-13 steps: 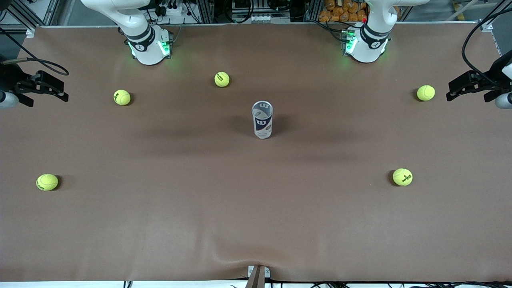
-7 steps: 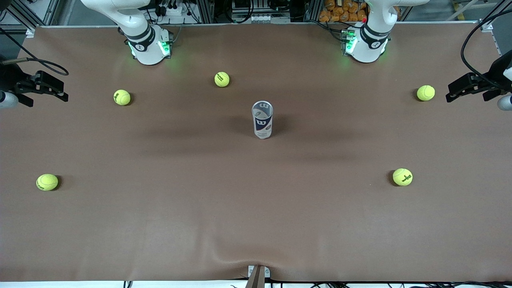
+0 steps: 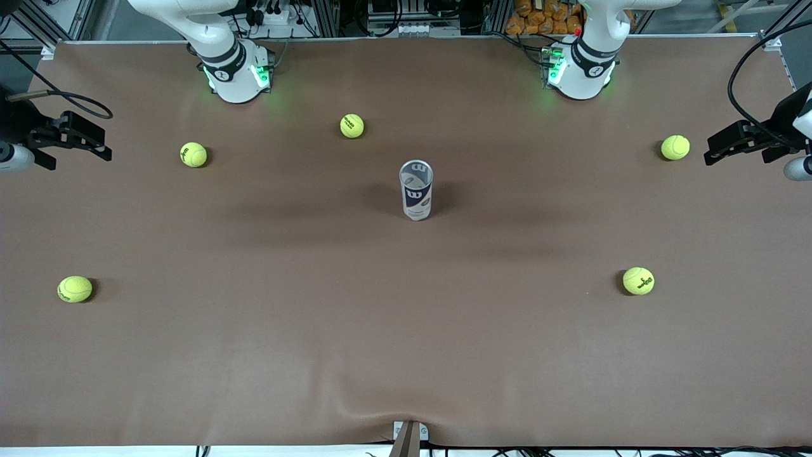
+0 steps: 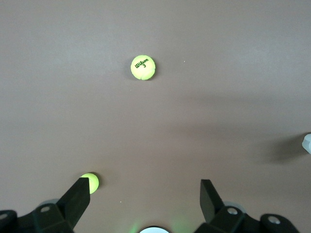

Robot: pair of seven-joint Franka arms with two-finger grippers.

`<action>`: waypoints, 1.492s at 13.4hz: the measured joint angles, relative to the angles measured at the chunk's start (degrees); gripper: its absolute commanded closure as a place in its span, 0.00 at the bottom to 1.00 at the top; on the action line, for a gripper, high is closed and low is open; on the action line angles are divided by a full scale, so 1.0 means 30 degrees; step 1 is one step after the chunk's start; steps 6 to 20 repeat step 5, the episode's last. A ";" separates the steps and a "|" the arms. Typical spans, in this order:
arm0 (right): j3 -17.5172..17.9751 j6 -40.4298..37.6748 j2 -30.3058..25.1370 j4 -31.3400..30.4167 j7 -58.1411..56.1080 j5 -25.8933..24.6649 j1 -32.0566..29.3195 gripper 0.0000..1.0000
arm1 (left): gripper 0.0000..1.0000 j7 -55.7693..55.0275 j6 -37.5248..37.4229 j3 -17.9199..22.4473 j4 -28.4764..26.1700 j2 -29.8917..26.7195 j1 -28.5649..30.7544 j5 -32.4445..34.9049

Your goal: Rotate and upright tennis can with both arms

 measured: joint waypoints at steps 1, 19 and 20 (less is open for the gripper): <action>-0.0017 0.0022 -0.0003 0.0387 0.0000 -0.0006 -0.0009 0.00 | 0.00 0.0000 0.0000 0.0000 -0.0001 0.0000 0.0000 0.0000; -0.0132 0.0018 -0.0020 0.1787 0.0000 -0.0020 -0.0086 0.00 | 0.00 0.0000 0.0000 -0.0001 -0.0001 0.0000 -0.0001 0.0000; -0.0132 0.0018 -0.0020 0.1787 0.0000 -0.0020 -0.0086 0.00 | 0.00 0.0000 0.0000 -0.0001 -0.0001 0.0000 -0.0001 0.0000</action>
